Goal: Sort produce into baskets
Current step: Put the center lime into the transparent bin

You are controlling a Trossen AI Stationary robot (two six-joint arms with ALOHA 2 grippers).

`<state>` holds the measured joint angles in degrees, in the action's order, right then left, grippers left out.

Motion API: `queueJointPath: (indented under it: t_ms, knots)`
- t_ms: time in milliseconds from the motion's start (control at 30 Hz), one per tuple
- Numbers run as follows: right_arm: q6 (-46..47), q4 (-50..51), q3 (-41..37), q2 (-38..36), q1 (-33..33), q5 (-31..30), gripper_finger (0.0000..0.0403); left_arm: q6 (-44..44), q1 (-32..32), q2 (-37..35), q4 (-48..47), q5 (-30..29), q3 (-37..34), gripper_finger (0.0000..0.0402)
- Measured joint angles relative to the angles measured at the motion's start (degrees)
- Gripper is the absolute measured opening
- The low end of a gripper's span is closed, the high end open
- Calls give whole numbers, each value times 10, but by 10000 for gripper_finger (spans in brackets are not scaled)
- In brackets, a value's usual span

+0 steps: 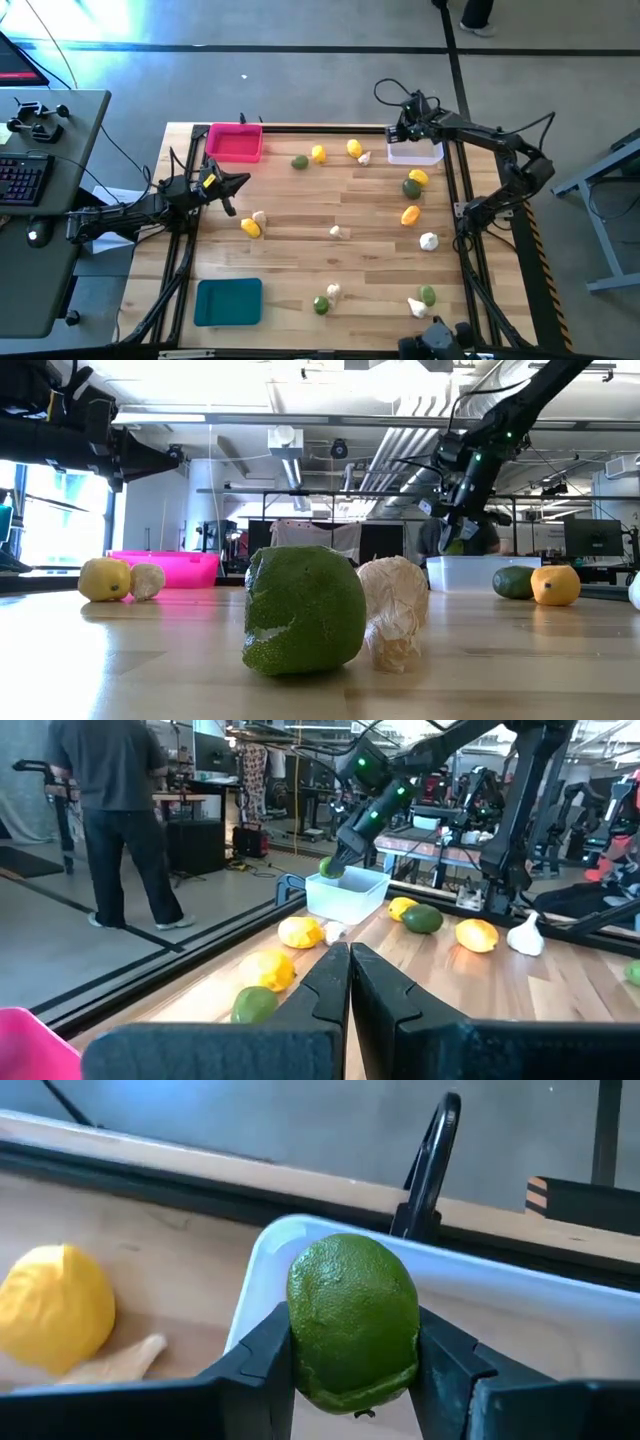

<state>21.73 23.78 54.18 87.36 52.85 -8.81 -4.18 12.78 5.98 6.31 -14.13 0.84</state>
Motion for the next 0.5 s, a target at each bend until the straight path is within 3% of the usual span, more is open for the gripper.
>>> queueJointPath:
  t_ms: [500]
  knots:
    - [8, -58, -6, 92, 4, -3, 133, -1, 0, 0, 0, -5, 0, 0]
